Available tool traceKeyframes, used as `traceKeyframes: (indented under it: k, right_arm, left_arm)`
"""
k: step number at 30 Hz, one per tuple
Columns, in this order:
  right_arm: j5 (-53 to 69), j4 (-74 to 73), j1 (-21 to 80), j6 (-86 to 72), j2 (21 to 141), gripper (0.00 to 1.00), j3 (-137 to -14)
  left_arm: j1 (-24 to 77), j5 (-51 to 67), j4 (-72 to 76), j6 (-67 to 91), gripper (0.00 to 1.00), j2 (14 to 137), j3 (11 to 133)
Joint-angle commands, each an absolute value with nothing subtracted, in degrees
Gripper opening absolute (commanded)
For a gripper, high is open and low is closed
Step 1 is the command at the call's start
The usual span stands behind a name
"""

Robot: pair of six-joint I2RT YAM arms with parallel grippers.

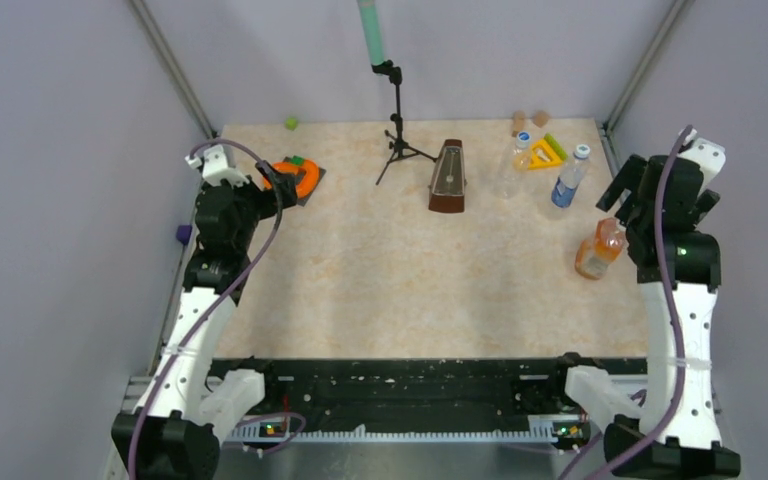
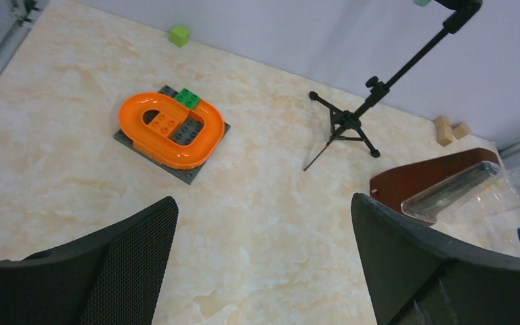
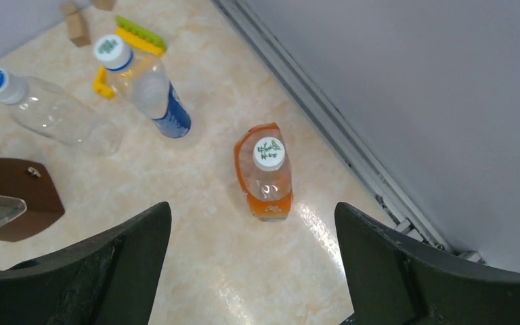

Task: Unscrew the bottle caps
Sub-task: Pick up the plastic bottle at the center of the board.

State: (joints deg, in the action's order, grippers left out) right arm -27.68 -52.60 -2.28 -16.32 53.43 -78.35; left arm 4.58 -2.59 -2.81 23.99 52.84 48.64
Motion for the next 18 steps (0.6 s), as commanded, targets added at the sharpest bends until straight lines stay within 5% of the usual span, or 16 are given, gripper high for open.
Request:
traceKeyframes:
  k: [1, 18]
  right_arm:
    - [-16.2, -51.3, -10.7, -17.1, 54.9, 0.86, -74.4]
    - [-15.6, -41.5, -19.2, -16.7, 63.2, 0.73, -69.6]
  left_arm:
    - [4.3, 3.6, 0.4, 24.3, 0.98, 53.8, 50.2]
    - [4.3, 3.8, 0.3, 21.5, 0.98, 54.9, 50.7]
